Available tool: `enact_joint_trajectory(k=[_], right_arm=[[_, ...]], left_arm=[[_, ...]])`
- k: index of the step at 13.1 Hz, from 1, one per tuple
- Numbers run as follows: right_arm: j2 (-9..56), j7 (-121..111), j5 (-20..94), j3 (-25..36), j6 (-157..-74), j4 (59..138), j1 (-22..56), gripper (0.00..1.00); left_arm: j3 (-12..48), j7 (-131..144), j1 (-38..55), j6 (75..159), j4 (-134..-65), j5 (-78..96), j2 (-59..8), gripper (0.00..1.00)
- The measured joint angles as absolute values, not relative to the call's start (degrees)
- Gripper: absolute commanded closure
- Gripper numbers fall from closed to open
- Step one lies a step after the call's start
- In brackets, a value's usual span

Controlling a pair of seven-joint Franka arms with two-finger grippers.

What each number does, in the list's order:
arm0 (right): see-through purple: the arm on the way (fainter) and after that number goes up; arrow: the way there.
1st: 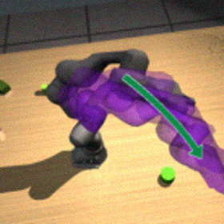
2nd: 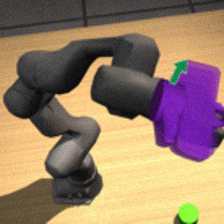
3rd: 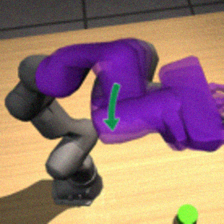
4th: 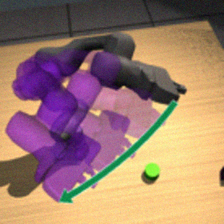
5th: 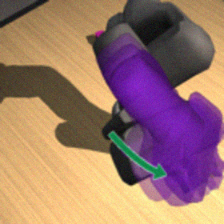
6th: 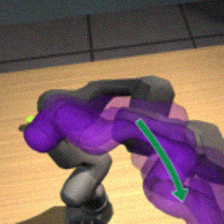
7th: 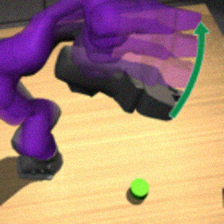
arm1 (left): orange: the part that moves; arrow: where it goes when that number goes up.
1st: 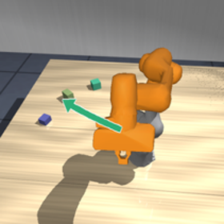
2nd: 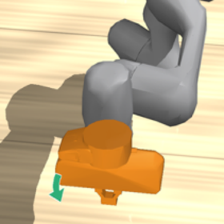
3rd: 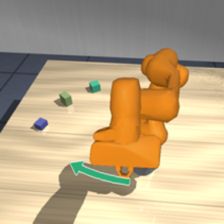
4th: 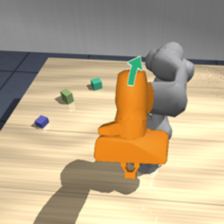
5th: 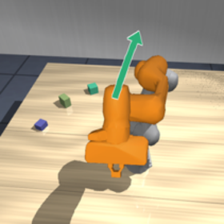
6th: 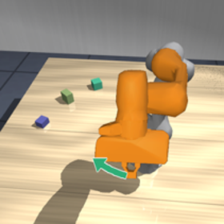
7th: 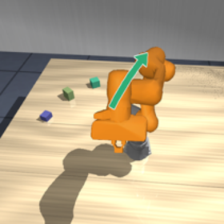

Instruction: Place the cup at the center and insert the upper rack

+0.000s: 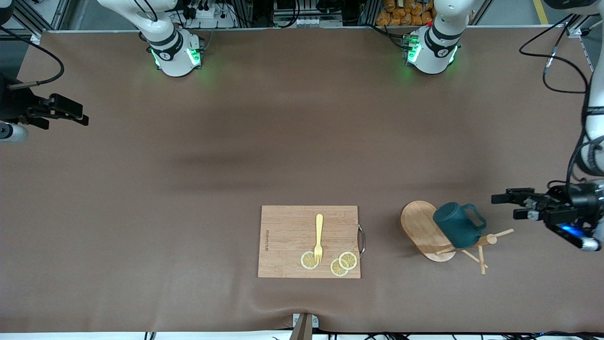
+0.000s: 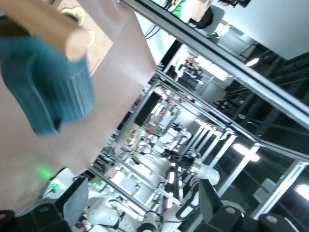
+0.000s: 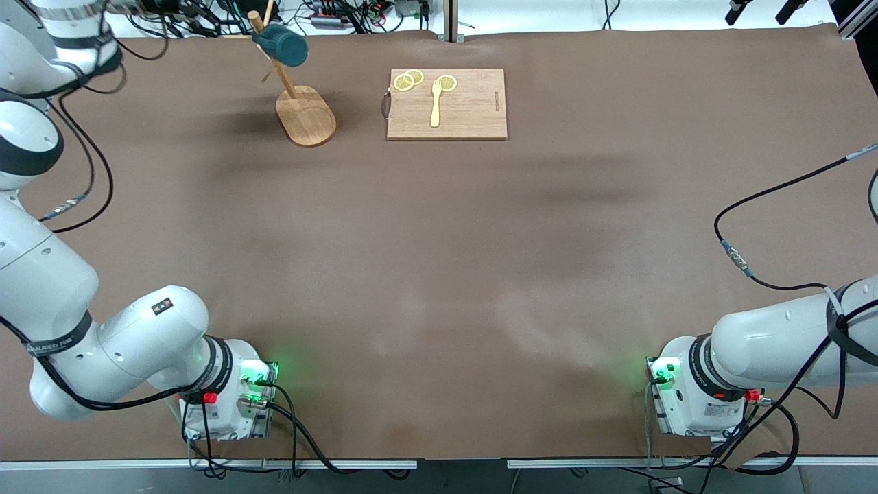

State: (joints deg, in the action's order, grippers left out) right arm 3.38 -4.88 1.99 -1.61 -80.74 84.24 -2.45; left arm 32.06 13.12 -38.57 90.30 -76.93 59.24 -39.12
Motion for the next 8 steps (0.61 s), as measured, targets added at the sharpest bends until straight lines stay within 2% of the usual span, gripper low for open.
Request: enact_joint_trajectory(k=[4, 8], right_arm=[[2.8, -7.1, -0.3, -1.6, -80.6, 83.4, -2.4, 0.0], [1.0, -7.2, -0.3, -1.6, -78.1, 83.1, -2.4, 0.0]], left_arm=[[32.0, 18.7, -39.9, 88.3, -76.7, 55.2, -31.0, 0.0], [32.0, 20.4, -40.6, 87.6, -76.6, 42.4, -21.0, 0.0]])
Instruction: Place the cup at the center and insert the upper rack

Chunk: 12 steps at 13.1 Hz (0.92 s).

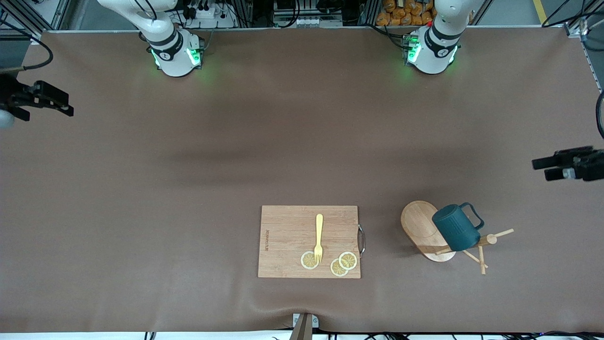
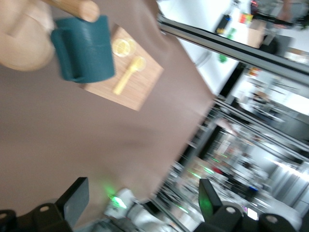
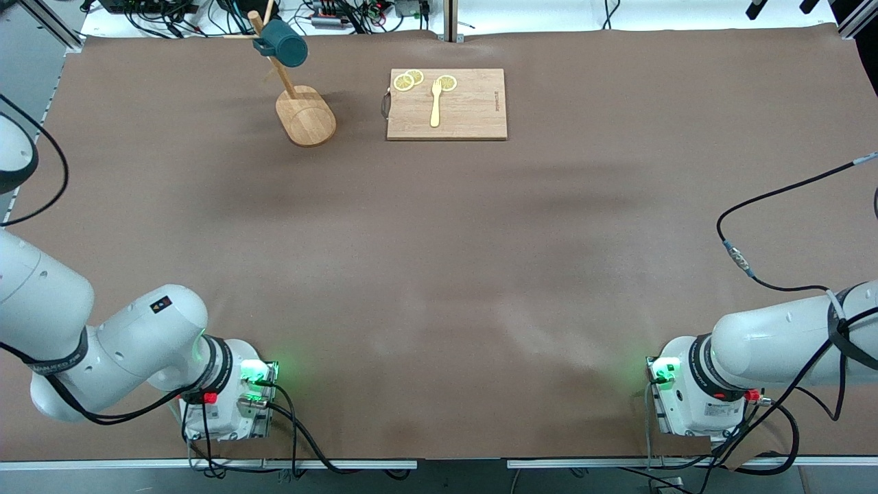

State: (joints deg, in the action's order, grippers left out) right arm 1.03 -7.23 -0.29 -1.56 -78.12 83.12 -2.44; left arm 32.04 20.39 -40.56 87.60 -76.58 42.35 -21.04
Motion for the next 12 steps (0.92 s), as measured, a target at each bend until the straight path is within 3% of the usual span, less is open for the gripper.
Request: enact_joint_trajectory(k=[6, 9, 10, 12], right_arm=[[-0.1, -7.1, -0.4, -1.8, -77.8, 83.2, -0.6, 0.0], [0.3, -7.1, -0.4, -1.7, -80.9, 83.4, -0.6, 0.0], [0.4, -6.8, -0.4, -1.7, -81.5, 83.5, -0.5, 0.0], [0.5, -4.2, -0.4, -1.8, -82.1, 83.7, -0.5, 0.0]], left_arm=[[35.8, 14.1, -40.4, 82.8, -77.1, 15.0, -9.5, 0.0], [35.8, 7.5, -40.1, 82.4, -78.6, 8.0, -7.5, 0.0], [35.1, 6.6, -38.9, 82.6, -78.7, 5.4, -7.4, 0.0], [27.1, 6.2, -29.3, 83.6, -79.2, 1.6, -6.8, 0.0]])
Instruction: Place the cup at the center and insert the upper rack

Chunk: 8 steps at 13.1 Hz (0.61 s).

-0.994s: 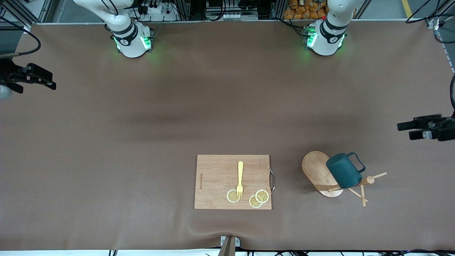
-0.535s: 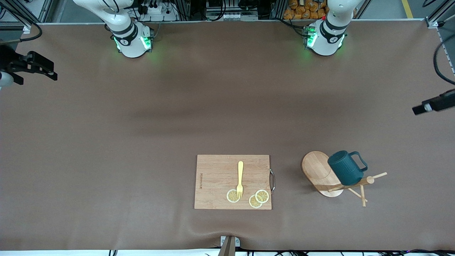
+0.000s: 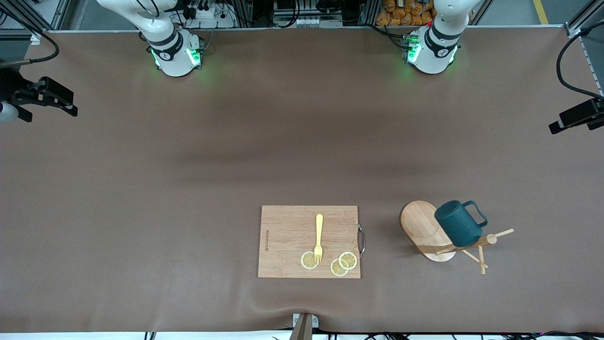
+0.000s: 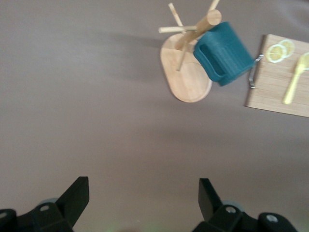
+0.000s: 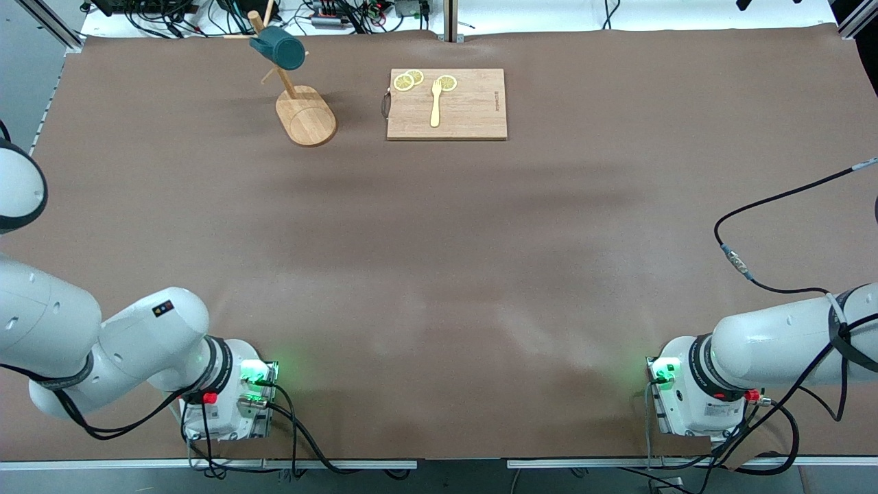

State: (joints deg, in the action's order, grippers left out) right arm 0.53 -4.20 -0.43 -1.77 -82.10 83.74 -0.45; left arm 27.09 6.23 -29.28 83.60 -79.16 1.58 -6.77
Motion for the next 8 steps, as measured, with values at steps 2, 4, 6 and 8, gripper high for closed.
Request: enact_joint_trajectory(k=[2, 4, 6, 8], right_arm=[[0.8, -2.6, -0.4, -1.8, -82.1, 83.9, -0.4, 0.0], [1.0, -2.4, -0.4, -1.8, -82.0, 83.9, -0.4, 0.0], [1.0, -2.3, -0.1, -1.8, -81.1, 84.0, -0.4, 0.0], [1.0, -2.0, 1.8, -1.8, -80.7, 84.0, -0.3, 0.0]], left_arm=[[14.8, 6.2, -16.2, 85.1, -81.7, 0.8, -4.5, 0.0], [6.4, 5.5, -8.3, 86.5, -85.3, 0.7, -1.5, 0.0], [3.3, 4.6, -5.5, 86.7, -87.4, 0.7, 0.5, 0.0], [0.9, 4.4, -2.7, 86.0, -88.4, 0.7, 1.4, 0.0]])
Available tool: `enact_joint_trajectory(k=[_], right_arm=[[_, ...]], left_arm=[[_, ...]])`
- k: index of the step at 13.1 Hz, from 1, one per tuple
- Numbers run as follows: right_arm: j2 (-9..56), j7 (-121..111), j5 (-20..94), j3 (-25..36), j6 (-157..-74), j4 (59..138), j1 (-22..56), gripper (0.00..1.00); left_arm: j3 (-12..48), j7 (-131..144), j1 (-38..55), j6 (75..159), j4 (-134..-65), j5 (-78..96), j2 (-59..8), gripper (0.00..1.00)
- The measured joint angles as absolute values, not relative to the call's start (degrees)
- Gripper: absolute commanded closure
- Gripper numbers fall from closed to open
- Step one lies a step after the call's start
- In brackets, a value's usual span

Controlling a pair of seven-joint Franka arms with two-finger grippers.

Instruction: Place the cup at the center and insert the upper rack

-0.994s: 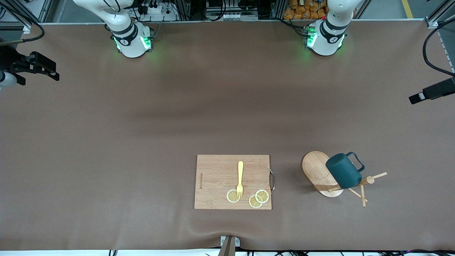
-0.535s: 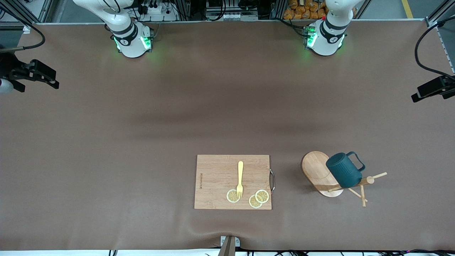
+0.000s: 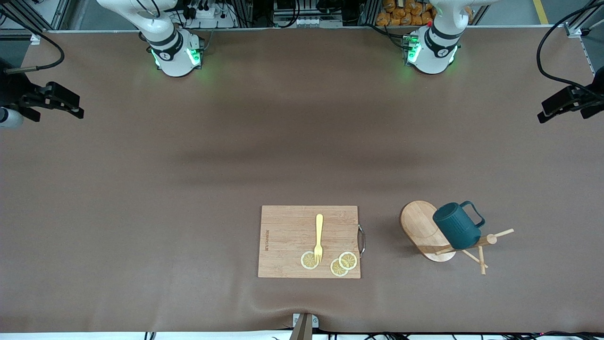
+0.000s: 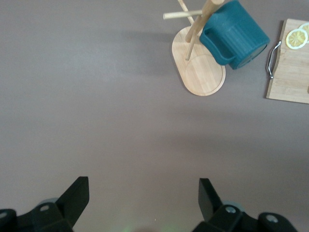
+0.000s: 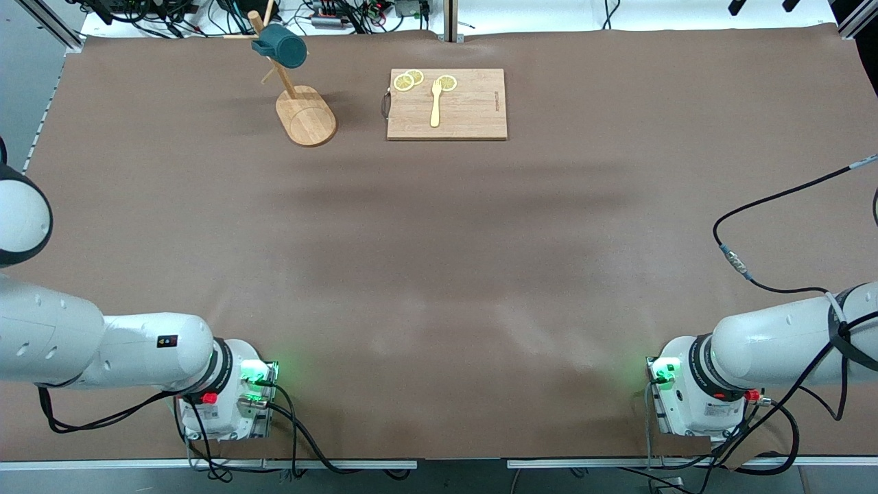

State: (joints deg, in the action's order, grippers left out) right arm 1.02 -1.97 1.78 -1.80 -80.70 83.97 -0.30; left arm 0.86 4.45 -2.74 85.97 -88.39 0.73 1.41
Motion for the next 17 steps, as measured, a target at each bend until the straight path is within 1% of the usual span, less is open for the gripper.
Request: enact_joint_trajectory(k=[4, 7, 14, 17], right_arm=[[1.0, -1.1, 2.5, -1.9, -78.1, 84.0, 0.0, 0.0], [1.0, -0.9, 2.7, -1.9, -77.7, 84.0, 0.3, 0.0], [1.1, -0.8, 3.1, -2.1, -77.8, 84.0, 0.4, 0.0], [1.1, -0.8, 3.1, -2.1, -77.9, 84.0, 0.4, 0.0]], left_arm=[[-0.3, 4.5, 1.0, 83.8, -88.7, 0.7, 2.1, 0.0], [-1.1, 4.6, 3.3, 83.1, -88.7, 0.7, 2.2, 0.0], [-0.8, 4.6, 4.8, 83.0, -88.7, 0.1, 2.2, 0.0], [0.5, 5.8, 4.9, 82.2, -88.7, -1.9, 2.2, 0.0]])
